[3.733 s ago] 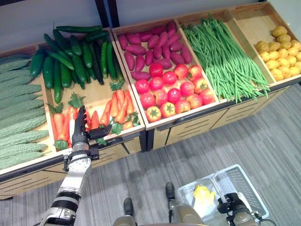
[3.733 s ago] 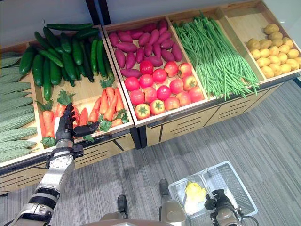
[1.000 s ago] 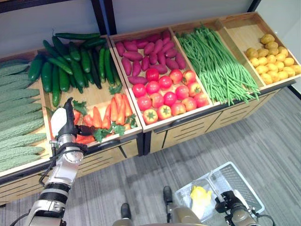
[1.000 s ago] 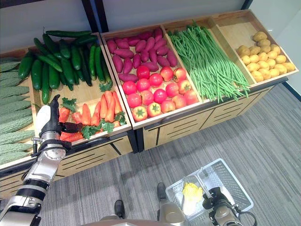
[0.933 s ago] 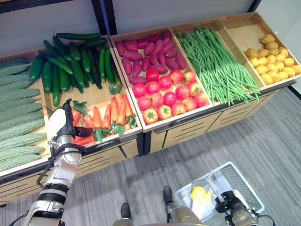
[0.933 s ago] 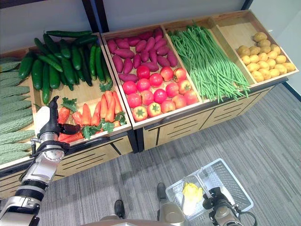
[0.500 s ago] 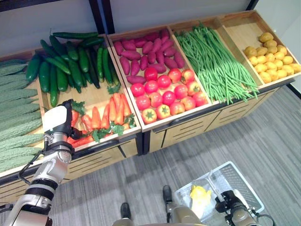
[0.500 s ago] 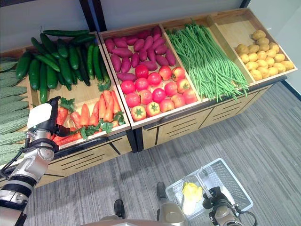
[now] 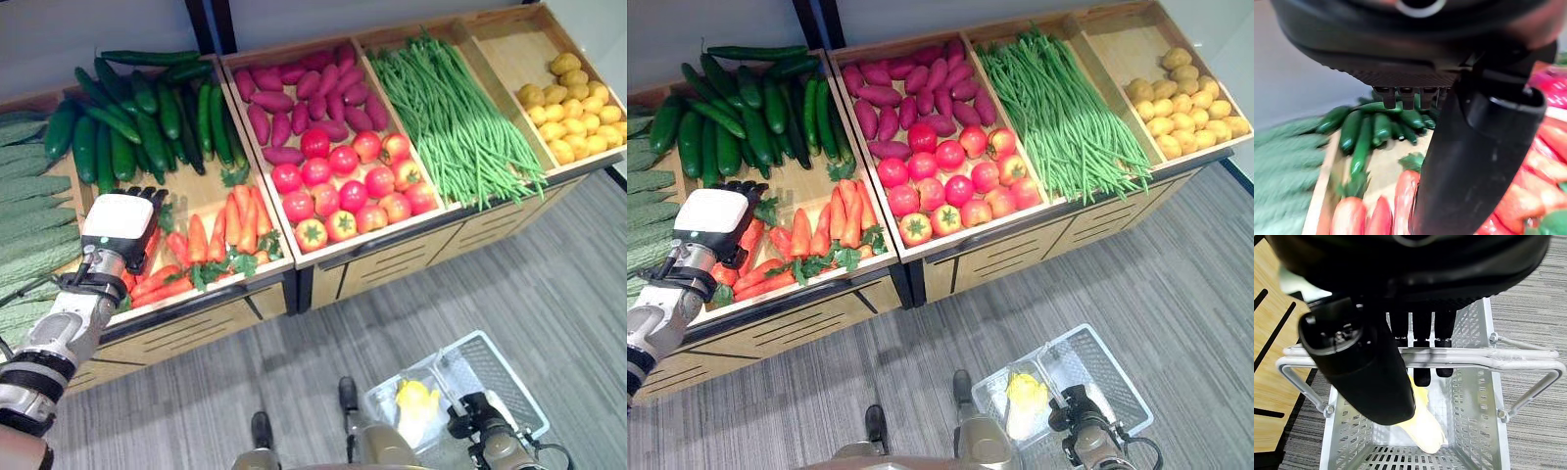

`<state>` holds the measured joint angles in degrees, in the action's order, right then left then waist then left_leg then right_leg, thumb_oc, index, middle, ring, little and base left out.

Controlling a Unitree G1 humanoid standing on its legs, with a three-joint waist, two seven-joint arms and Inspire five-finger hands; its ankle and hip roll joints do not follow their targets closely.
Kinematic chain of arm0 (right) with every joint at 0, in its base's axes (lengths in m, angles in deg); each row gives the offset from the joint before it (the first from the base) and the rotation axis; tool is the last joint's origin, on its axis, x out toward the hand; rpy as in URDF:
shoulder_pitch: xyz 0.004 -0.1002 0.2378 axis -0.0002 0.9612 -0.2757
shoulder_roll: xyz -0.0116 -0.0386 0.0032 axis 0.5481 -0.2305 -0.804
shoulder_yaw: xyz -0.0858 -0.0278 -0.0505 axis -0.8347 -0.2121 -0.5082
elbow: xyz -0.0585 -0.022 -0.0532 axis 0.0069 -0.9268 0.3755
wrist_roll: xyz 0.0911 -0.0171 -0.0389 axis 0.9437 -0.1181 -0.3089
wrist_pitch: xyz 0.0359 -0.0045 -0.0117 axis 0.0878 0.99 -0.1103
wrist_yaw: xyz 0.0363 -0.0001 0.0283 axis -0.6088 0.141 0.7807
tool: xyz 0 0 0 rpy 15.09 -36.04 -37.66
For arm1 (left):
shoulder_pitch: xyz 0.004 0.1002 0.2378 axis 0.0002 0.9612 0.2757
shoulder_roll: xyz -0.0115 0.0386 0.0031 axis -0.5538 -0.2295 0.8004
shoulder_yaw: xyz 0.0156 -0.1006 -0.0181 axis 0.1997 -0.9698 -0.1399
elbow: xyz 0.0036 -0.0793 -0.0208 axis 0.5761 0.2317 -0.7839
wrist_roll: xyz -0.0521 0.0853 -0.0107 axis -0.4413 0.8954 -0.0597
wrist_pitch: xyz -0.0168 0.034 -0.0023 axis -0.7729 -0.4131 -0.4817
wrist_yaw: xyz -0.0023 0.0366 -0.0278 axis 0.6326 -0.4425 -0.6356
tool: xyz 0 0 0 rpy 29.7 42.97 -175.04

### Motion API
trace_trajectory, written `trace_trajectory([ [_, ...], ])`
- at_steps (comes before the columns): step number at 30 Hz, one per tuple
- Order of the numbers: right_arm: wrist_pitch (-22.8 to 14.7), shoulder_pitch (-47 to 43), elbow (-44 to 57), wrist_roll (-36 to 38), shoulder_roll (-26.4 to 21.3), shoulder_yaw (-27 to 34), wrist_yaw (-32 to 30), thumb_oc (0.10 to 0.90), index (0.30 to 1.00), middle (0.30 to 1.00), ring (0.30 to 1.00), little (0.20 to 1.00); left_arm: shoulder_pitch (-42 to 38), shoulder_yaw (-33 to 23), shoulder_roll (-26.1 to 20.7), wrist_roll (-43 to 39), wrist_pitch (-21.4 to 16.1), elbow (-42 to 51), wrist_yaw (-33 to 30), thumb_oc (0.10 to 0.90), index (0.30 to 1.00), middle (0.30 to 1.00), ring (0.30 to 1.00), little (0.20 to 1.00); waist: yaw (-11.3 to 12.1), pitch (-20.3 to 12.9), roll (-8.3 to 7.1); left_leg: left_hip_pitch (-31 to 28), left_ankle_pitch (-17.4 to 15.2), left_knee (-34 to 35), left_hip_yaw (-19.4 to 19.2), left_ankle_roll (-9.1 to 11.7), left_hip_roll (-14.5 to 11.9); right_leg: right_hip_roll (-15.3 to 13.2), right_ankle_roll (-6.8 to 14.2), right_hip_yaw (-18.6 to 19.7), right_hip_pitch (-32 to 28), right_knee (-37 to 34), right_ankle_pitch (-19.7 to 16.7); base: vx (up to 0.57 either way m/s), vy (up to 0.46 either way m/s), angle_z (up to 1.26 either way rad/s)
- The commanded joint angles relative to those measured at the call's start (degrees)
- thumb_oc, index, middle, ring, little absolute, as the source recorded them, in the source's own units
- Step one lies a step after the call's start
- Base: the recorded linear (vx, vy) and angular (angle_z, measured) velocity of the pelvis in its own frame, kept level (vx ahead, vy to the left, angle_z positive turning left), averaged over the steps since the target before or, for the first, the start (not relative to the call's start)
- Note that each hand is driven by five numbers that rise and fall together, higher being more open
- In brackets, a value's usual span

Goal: Get the vegetables into the basket

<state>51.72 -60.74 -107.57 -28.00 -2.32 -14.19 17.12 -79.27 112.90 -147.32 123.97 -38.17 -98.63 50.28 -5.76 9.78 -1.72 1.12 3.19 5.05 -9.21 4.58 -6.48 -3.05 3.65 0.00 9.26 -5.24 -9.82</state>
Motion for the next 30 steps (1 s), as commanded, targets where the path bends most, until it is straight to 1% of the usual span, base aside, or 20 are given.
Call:
trace_trajectory([
  [1, -0.84, -0.33, -0.23, -0.46, -5.27, -1.18, -1.72, 0.400, 0.300, 0.300, 0.300, 0.300, -9.32, -1.58, -3.94, 3.08, 0.06, -0.38, -1.48, 0.900, 1.000, 1.000, 1.000, 1.000, -1.15, -2.26, -1.67, 0.15, -1.21, -0.05, 1.76, 2.18, -1.61, -6.41, 7.29, 0.33, -2.38, 0.45, 3.59, 0.00, 0.000, 0.00],
  [3, -0.94, -0.36, -0.12, -0.24, -5.35, -1.19, -1.65, 0.400, 0.300, 0.300, 0.300, 0.300, -10.38, 0.14, -4.09, 3.29, -0.46, -1.35, -1.64, 0.900, 1.000, 1.000, 1.000, 1.000, -1.22, -2.04, -1.61, 0.42, -1.14, -0.05, 1.76, 2.14, -1.58, -6.46, 7.35, 0.49, -1.97, 0.48, 3.53, 0.00, 0.000, 0.00],
  [10, -0.85, -0.90, 0.03, 0.30, -5.62, -0.56, -2.17, 0.400, 0.300, 0.300, 0.300, 0.300, -10.89, 2.22, -3.94, 5.19, -0.56, -1.87, -0.94, 0.900, 1.000, 1.000, 1.000, 1.000, -1.29, -1.51, -1.38, 1.22, -1.00, -0.05, 1.72, 2.05, -1.38, -6.60, 7.46, 0.87, -0.92, 0.54, 3.29, 0.01, 0.009, -0.04],
  [16, -0.85, -0.64, -0.02, 0.09, -5.54, -0.27, -2.10, 0.400, 0.300, 0.300, 0.300, 0.300, -9.11, 2.13, -4.37, 6.69, -0.60, -2.69, -0.13, 0.900, 1.000, 1.000, 1.000, 1.000, -1.23, -1.64, -1.21, 0.80, -1.26, -0.05, 1.49, 1.96, -1.32, -6.57, 7.45, 1.03, -1.13, 0.47, 3.51, 0.01, 0.003, -0.02],
  [20, -0.76, -0.53, 0.05, -0.18, -5.48, -0.25, -2.02, 0.400, 0.300, 0.300, 0.300, 0.300, -7.44, 1.09, -4.73, 7.67, -0.27, -3.11, 0.68, 0.900, 1.000, 1.000, 1.000, 1.000, -1.18, -1.71, -1.15, 0.71, -1.44, -0.05, 1.39, 1.96, -1.25, -6.61, 7.43, 1.07, -1.33, 0.36, 3.68, 0.00, 0.000, 0.00],
  [28, -0.71, -1.35, 0.30, -0.49, -5.91, -0.85, -1.62, 0.400, 0.300, 0.300, 0.300, 0.300, -7.72, 3.40, -5.38, 9.89, 0.03, -9.13, 3.35, 0.900, 1.000, 1.000, 1.000, 1.000, -1.36, -1.11, -1.05, 0.98, -1.37, -0.05, 1.00, 1.91, -1.15, -6.68, 7.47, 1.31, -0.78, 0.35, 3.42, 0.00, 0.002, 0.00],
  [30, -0.64, -1.40, 0.31, -0.51, -5.88, -0.83, -1.40, 0.400, 0.300, 0.300, 0.300, 0.300, -7.89, 3.49, -5.48, 9.86, 0.10, -7.98, 4.15, 0.900, 1.000, 1.000, 1.000, 1.000, -1.30, -1.02, -1.03, 1.09, -1.40, -0.05, 1.00, 1.89, -1.10, -6.68, 7.48, 1.32, -0.63, 0.37, 3.39, 0.00, 0.004, -0.02],
])
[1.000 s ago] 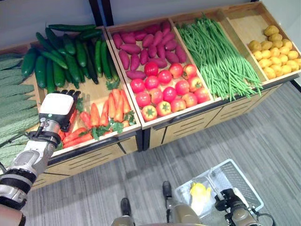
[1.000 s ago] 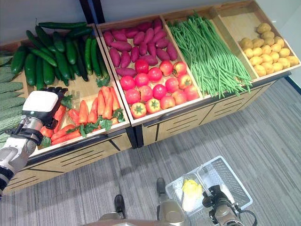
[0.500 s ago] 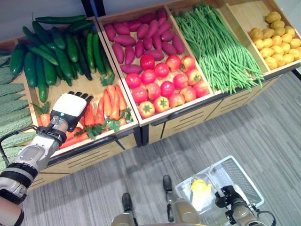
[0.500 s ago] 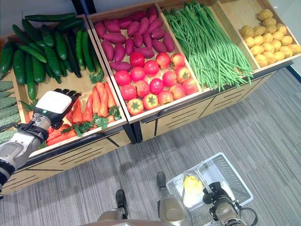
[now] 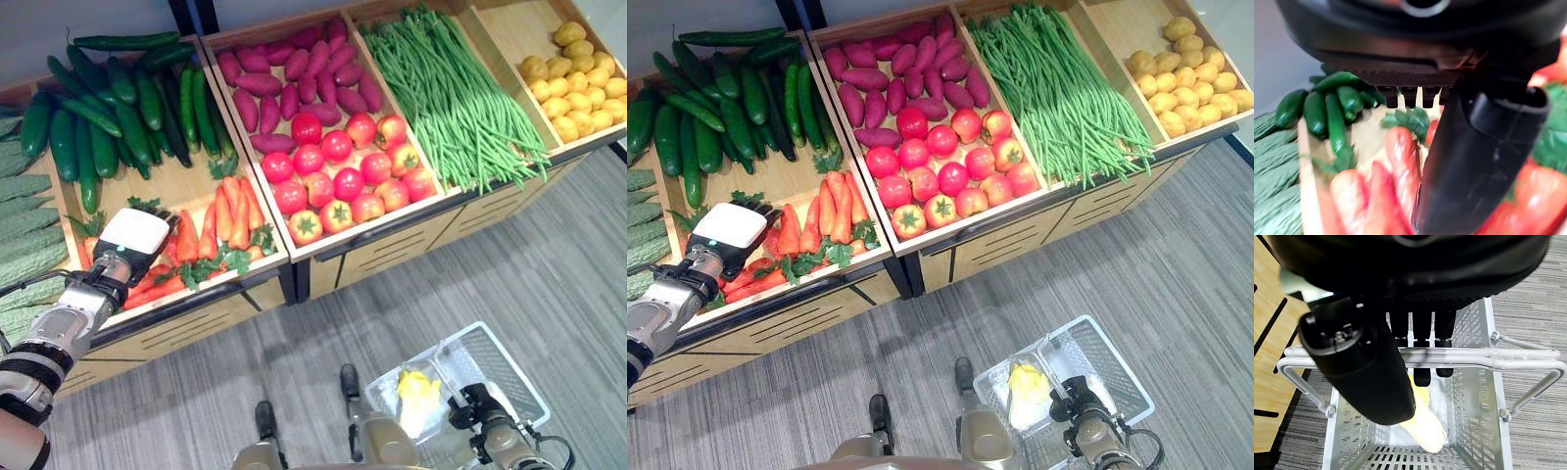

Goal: Get the vegetables into the basket

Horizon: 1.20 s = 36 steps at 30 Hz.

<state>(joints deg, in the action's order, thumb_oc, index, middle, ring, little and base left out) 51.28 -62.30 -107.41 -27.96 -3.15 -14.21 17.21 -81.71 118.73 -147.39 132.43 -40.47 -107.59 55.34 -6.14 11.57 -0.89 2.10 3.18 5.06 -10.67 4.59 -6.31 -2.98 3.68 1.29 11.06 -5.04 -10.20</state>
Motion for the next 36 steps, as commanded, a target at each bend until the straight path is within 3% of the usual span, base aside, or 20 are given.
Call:
trace_trajectory([
  [1, -0.13, 0.03, 0.16, -0.62, -5.14, -1.15, -1.39, 0.400, 0.300, 0.300, 0.300, 0.300, -5.85, -1.75, -5.51, 1.52, 2.17, -0.60, -0.84, 0.900, 1.000, 1.000, 1.000, 1.000, -1.02, -2.70, -1.83, 0.17, -1.31, -0.06, 2.37, 1.90, -1.32, -6.73, 7.45, 0.10, -2.29, 0.17, 3.72, 0.00, 0.000, 0.00],
  [7, 0.25, -0.21, 0.11, -0.39, -5.23, -1.38, -0.33, 0.400, 0.300, 0.300, 0.300, 0.300, -7.45, -0.39, -4.95, 0.91, 2.08, -2.09, 1.85, 0.900, 1.000, 1.000, 1.000, 1.000, -1.21, -1.98, -1.88, 0.71, -1.15, -0.06, 2.15, 1.87, -1.18, -6.82, 7.52, 0.45, -1.49, 0.22, 3.31, 0.00, 0.004, -0.02],
  [8, 0.21, -0.27, 0.18, -0.32, -5.27, -1.44, -0.29, 0.400, 0.300, 0.300, 0.300, 0.300, -7.69, -0.10, -4.81, 0.82, 2.01, -2.24, 1.93, 0.873, 0.962, 0.962, 0.962, 0.962, -1.23, -1.88, -1.89, 0.82, -1.11, -0.06, 2.13, 1.84, -1.17, -6.84, 7.52, 0.51, -1.37, 0.22, 3.26, -0.01, 0.013, -0.06],
  [9, 0.24, -0.39, 0.25, -0.22, -5.28, -1.66, -0.16, 0.400, 0.300, 0.300, 0.300, 0.300, -8.11, 0.38, -4.75, 0.85, 1.92, -2.34, 1.85, 0.700, 0.720, 0.720, 0.720, 0.720, -1.28, -1.69, -1.90, 1.00, -1.03, -0.06, 2.14, 1.84, -1.16, -6.84, 7.52, 0.58, -1.19, 0.22, 3.18, -0.03, 0.014, -0.03],
  [10, 0.06, -0.78, 0.42, 0.03, -5.29, -2.02, 0.03, 0.400, 0.300, 0.300, 0.300, 0.300, -8.94, 1.39, -4.26, 0.67, 1.86, -3.35, 1.55, 0.588, 0.564, 0.564, 0.564, 0.564, -1.42, -1.38, -1.93, 1.35, -0.93, -0.06, 2.18, 1.79, -1.13, -6.76, 7.52, 0.69, -0.70, 0.24, 2.99, -0.04, 0.014, -0.01],
  [13, -0.21, -1.26, 0.85, 0.23, -5.36, -2.54, 0.07, 0.400, 0.300, 0.300, 0.300, 0.300, -9.77, 2.76, -3.53, 0.96, 1.80, -4.56, 0.90, 0.400, 0.300, 0.300, 0.300, 0.300, -1.59, -1.02, -2.02, 1.91, -0.76, -0.06, 2.07, 1.81, -1.17, -6.70, 7.59, 0.85, 0.09, 0.24, 2.63, -0.02, 0.010, -0.02],
  [27, -1.22, 0.03, 1.46, -0.48, -5.09, -2.73, -0.73, 0.400, 0.300, 0.300, 0.300, 0.300, -8.04, 0.33, -2.25, 2.12, 3.20, -5.20, -4.40, 0.400, 0.300, 0.300, 0.300, 0.300, -1.22, -2.11, -2.41, 0.86, -1.16, -0.06, 1.91, 1.85, -1.21, -6.70, 7.58, 0.90, -1.15, 0.16, 3.22, 0.00, 0.002, -0.03],
  [32, -1.26, 0.52, 1.58, -0.49, -4.91, -2.22, -0.92, 0.400, 0.300, 0.300, 0.300, 0.300, -7.13, -3.35, -3.43, 1.62, 4.03, -1.88, -7.02, 0.400, 0.300, 0.300, 0.300, 0.300, -0.76, -3.19, -2.48, 0.07, -1.46, -0.06, 2.29, 1.81, -1.17, -6.91, 7.47, 0.39, -2.39, 0.16, 3.54, 0.00, -0.008, 0.05],
  [36, -1.02, 0.94, 0.89, -0.59, -3.74, -1.57, -0.99, 0.400, 0.300, 0.300, 0.300, 0.300, -4.86, -13.39, 0.50, -7.26, 5.42, 1.47, -12.14, 0.400, 0.300, 0.300, 0.300, 0.300, -0.33, -4.10, -2.97, -0.25, -1.43, -0.06, 2.57, 1.80, -1.07, -7.06, 7.34, -0.16, -3.08, 0.14, 3.64, -0.02, -0.011, 0.05],
])
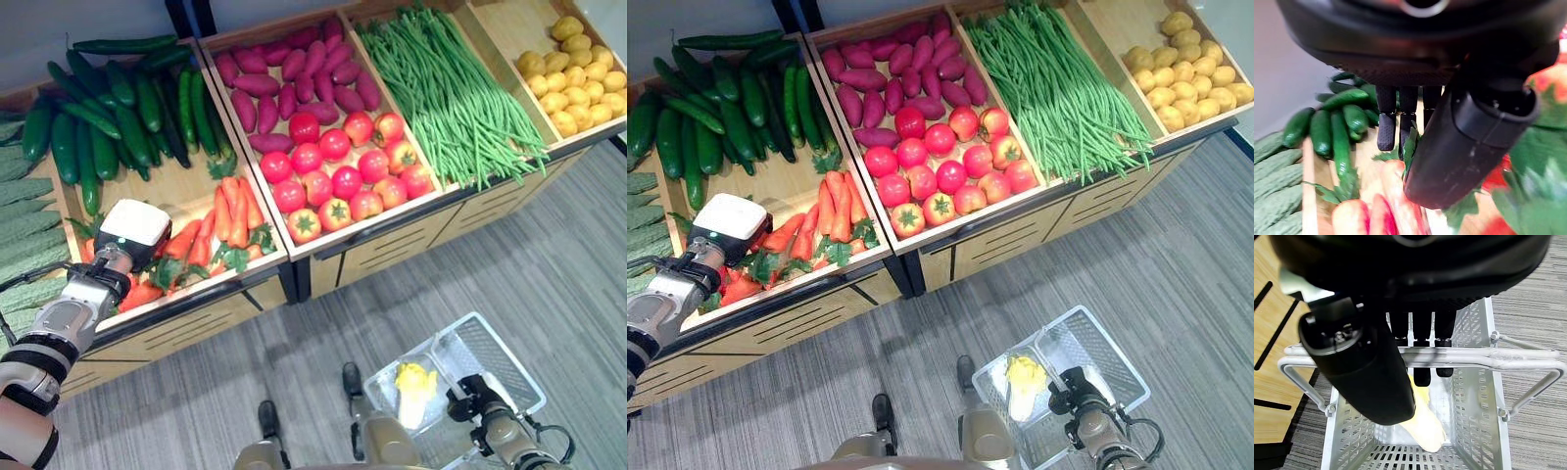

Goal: Get the vegetables into the basket

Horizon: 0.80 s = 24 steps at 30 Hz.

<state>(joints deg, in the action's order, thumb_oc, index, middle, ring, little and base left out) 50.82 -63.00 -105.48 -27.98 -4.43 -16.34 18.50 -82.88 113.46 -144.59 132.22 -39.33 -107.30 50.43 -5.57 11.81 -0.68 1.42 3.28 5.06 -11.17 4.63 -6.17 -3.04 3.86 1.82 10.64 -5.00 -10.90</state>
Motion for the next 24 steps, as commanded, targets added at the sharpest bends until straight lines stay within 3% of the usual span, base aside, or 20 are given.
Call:
trace_trajectory([
  [1, -0.27, 1.63, -1.14, -0.65, -2.31, 0.58, -2.34, 0.400, 0.300, 0.300, 0.300, 0.300, -1.31, -11.81, -0.71, -10.26, 4.25, 2.35, -8.33, 0.400, 0.300, 0.300, 0.300, 0.300, -0.97, -4.39, -3.16, 0.34, -1.50, -0.06, 3.13, 1.76, -1.20, -6.98, 7.09, -0.79, -2.79, 0.13, 4.40, -0.01, -0.008, 0.05],
  [3, 0.44, 1.80, -1.46, -0.81, -1.78, 1.16, -2.68, 0.400, 0.300, 0.300, 0.300, 0.300, 1.87, -20.09, 4.04, -20.75, 3.04, 3.22, -12.78, 0.400, 0.300, 0.300, 0.300, 0.300, -0.95, -4.75, -3.44, 0.14, -1.49, -0.06, 3.14, 1.77, -1.15, -7.01, 6.90, -0.78, -3.02, 0.12, 4.42, -0.02, -0.001, 0.04],
  [5, 0.72, 1.62, -1.25, -1.11, -1.72, 1.07, -2.91, 0.400, 0.300, 0.300, 0.300, 0.300, 4.16, -24.15, 7.17, -26.88, 1.26, 4.49, -15.03, 0.400, 0.300, 0.300, 0.300, 0.300, -1.09, -4.99, -3.65, -0.02, -1.61, -0.06, 2.98, 1.79, -1.14, -6.99, 6.80, -0.65, -3.10, 0.09, 4.40, 0.00, 0.000, 0.00],
  [6, 0.96, 1.41, -0.90, -1.63, -1.75, 0.98, -3.15, 0.400, 0.300, 0.300, 0.300, 0.300, 5.86, -28.07, 11.71, -35.24, -1.38, 5.04, -17.12, 0.400, 0.300, 0.300, 0.300, 0.300, -1.36, -5.16, -3.70, -0.32, -1.69, -0.06, 2.77, 1.77, -1.10, -6.98, 6.68, -0.40, -3.16, 0.10, 4.32, 0.00, 0.000, 0.00],
  [10, 1.15, 1.42, -0.52, -2.26, -1.83, 1.09, -3.25, 0.400, 0.300, 0.300, 0.300, 0.300, 7.72, -31.00, 16.40, -43.16, -4.10, 6.60, -18.15, 0.400, 0.300, 0.300, 0.300, 0.300, -1.53, -5.46, -3.72, -0.75, -1.73, -0.06, 2.66, 1.75, -1.18, -7.01, 6.55, -0.18, -3.43, 0.06, 4.32, 0.00, 0.000, 0.00],
  [14, 0.94, 1.88, 1.11, -3.12, -1.74, 1.46, -3.39, 0.400, 0.300, 0.300, 0.300, 0.300, 12.07, -34.38, 24.41, -54.10, -9.02, 13.12, -17.38, 0.400, 0.300, 0.300, 0.300, 0.300, -1.54, -5.70, -3.88, -1.28, -1.84, -0.06, 2.68, 1.67, -1.20, -6.98, 6.32, 0.01, -4.02, 0.00, 4.59, 0.01, 0.001, -0.04],
  [20, 0.68, 2.23, 2.14, -2.93, -1.77, 1.41, -3.41, 0.400, 0.300, 0.300, 0.300, 0.300, 13.39, -34.68, 28.20, -62.70, -13.70, 16.53, -15.65, 0.400, 0.300, 0.300, 0.300, 0.300, -1.52, -6.03, -3.95, -1.68, -1.82, -0.06, 2.57, 1.80, -1.45, -6.81, 6.21, -0.15, -4.50, 0.00, 4.88, 0.00, -0.001, -0.01],
  [22, 0.54, 2.79, 2.44, -2.74, -1.66, 1.45, -3.20, 0.400, 0.300, 0.300, 0.300, 0.300, 13.86, -34.44, 30.42, -69.91, -16.95, 19.18, -12.83, 0.400, 0.300, 0.300, 0.300, 0.300, -1.53, -6.36, -4.00, -1.69, -1.73, -0.06, 2.66, 1.81, -1.52, -6.79, 6.16, -0.09, -4.61, 0.00, 4.91, 0.00, 0.000, 0.00],
  [24, 0.39, 3.21, 2.05, -2.62, -1.63, 1.73, -3.02, 0.400, 0.300, 0.300, 0.300, 0.300, 14.42, -33.98, 30.67, -69.58, -16.99, 20.78, -11.96, 0.400, 0.300, 0.300, 0.300, 0.300, -1.52, -6.37, -4.01, -1.59, -1.63, -0.06, 2.66, 1.85, -1.57, -6.80, 6.09, -0.20, -4.67, 0.00, 4.87, 0.00, 0.000, 0.00],
])
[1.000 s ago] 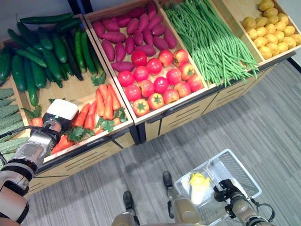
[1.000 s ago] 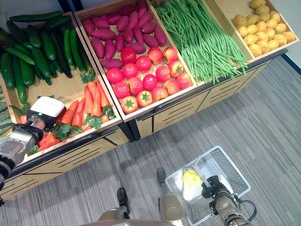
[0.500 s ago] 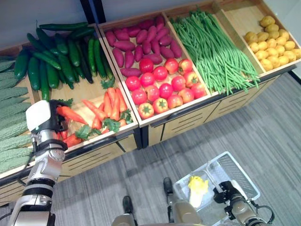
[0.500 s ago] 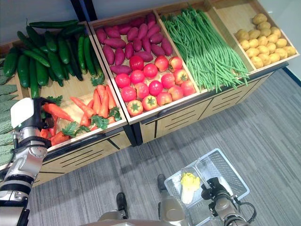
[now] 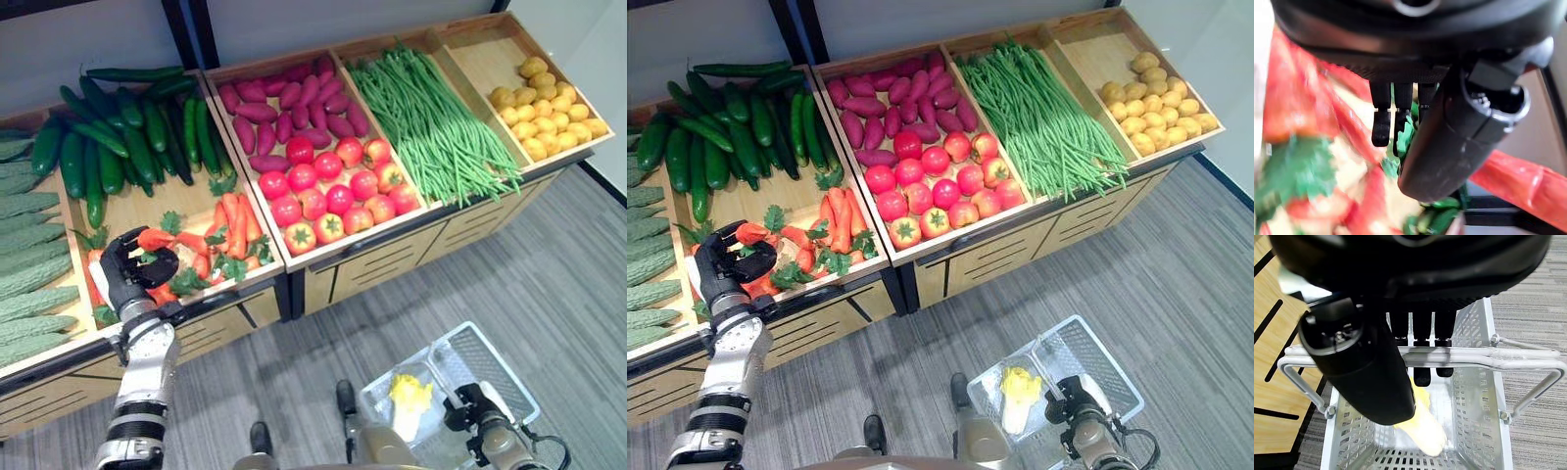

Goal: Get the vegetables into the basket

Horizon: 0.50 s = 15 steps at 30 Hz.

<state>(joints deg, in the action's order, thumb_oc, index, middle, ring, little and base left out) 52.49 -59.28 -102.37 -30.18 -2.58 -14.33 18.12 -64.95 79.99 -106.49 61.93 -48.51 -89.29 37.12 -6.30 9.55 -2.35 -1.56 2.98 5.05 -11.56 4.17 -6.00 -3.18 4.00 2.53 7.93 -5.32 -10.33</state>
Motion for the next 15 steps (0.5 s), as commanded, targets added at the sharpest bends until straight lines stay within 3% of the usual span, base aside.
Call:
trace_trajectory([
  [1, -1.36, -0.38, -1.33, -0.34, -3.41, -0.20, -2.64, 0.400, 0.300, 0.300, 0.300, 0.300, -3.20, -0.70, -7.48, 0.71, -7.88, 3.27, 1.61, 0.400, 0.300, 0.300, 0.300, 0.300, -0.78, -4.15, -2.32, 1.40, -1.30, -0.05, 3.09, 2.34, -1.78, -6.63, 5.95, -0.90, -1.98, 0.32, 4.31, 0.00, 0.000, 0.00],
  [13, -1.74, 0.20, -2.26, 0.61, -3.21, 1.39, -2.59, 0.400, 0.300, 0.300, 0.300, 0.300, 0.04, 0.94, -5.81, -0.43, -8.91, 8.55, 6.48, 0.400, 0.300, 0.300, 0.300, 0.300, -0.56, -4.07, -2.38, 0.24, -2.39, -1.60, 2.44, 1.89, -1.38, -6.89, 5.92, -0.39, -3.10, 0.34, 4.83, 0.02, 0.004, -0.01],
  [15, -1.65, -0.73, -2.66, 1.07, -3.24, 2.07, -2.78, 0.400, 0.300, 0.300, 0.300, 0.300, 0.05, 1.65, -5.18, -2.10, -9.89, 10.79, 7.74, 0.400, 0.300, 0.300, 0.300, 0.300, -0.40, -3.09, -3.10, 2.66, -4.62, -7.13, 2.01, 1.49, -0.97, -7.46, 6.18, 0.33, -2.67, 0.98, 4.49, -0.04, 0.031, -0.05],
])
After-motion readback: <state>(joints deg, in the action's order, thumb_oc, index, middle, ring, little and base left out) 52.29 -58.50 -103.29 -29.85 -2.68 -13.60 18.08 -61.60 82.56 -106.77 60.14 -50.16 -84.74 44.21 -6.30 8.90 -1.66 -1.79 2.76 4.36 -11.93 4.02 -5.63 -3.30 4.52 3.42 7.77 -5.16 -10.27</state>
